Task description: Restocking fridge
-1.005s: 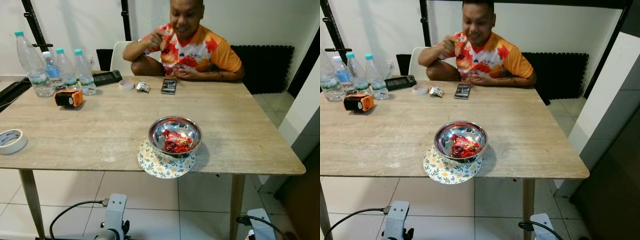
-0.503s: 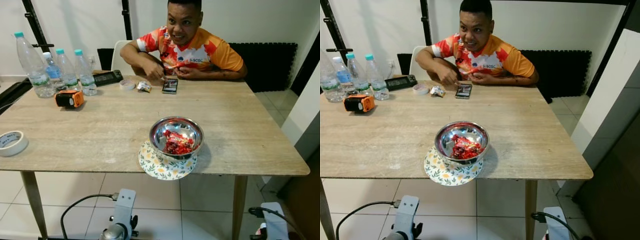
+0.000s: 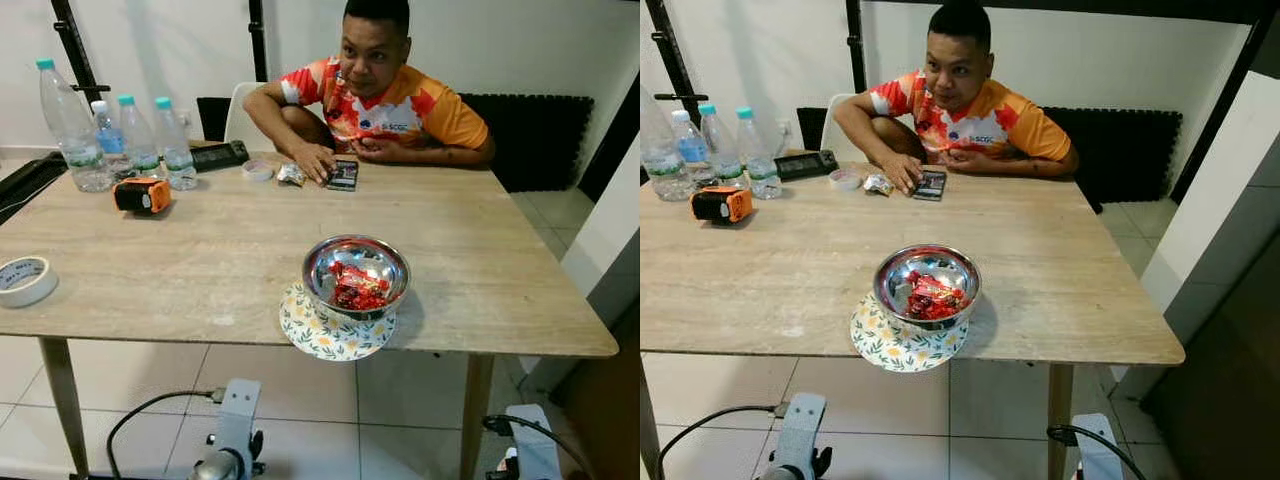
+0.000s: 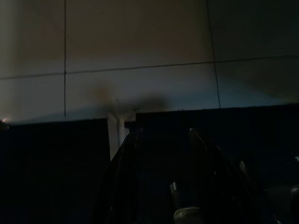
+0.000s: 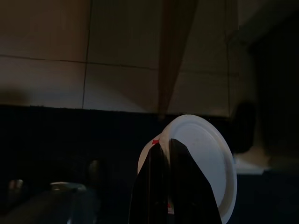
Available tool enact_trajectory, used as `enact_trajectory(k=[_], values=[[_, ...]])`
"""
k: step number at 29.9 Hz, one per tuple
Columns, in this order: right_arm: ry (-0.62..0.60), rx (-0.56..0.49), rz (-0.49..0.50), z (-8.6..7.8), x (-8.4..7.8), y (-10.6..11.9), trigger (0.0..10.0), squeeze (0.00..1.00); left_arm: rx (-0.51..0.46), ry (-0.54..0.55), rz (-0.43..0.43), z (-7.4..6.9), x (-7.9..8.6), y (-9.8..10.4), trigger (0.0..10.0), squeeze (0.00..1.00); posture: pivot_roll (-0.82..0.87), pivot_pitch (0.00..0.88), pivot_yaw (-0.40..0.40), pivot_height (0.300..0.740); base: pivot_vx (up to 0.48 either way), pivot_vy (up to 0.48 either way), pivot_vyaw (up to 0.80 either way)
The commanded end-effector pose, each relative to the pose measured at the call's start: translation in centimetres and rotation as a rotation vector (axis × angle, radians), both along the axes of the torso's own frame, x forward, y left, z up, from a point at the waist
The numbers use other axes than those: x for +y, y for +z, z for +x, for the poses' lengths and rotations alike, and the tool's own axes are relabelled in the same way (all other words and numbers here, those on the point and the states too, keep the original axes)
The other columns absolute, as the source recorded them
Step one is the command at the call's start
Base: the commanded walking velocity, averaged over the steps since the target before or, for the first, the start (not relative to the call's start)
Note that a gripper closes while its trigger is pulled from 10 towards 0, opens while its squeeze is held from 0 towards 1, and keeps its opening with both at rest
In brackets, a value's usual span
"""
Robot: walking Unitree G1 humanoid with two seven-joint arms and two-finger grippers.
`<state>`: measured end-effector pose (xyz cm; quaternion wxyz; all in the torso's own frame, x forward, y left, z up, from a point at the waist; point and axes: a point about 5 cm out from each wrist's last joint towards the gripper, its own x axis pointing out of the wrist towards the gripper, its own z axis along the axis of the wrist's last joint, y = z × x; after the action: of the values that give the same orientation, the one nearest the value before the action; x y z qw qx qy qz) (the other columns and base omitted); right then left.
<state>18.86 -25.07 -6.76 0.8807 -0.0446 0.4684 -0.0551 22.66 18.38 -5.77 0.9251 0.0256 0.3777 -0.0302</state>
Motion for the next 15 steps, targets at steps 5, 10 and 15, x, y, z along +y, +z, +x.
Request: enact_trajectory(k=[5,10,15], values=[[-0.11,-0.019,0.05,-0.7,-0.2,-0.3,10.0,0.0,-0.026,0.074,-0.006,-0.2,1.2,0.1,10.0,0.0,-0.1,0.0,-0.027,0.74,0.0,0.0,0.0],[-0.134,-0.025,0.063,-0.8,-0.3,-0.3,10.0,0.0,-0.064,0.103,-0.008,0.4,1.6,0.6,10.0,0.0,-0.11,0.0,-0.009,0.74,0.0,0.0,0.0],[-0.125,-0.018,0.072,-0.9,0.0,-0.4,10.0,0.0,-0.046,0.133,0.022,0.9,2.3,0.9,10.0,0.0,-0.12,0.0,0.006,0.74,0.0,0.0,0.0]])
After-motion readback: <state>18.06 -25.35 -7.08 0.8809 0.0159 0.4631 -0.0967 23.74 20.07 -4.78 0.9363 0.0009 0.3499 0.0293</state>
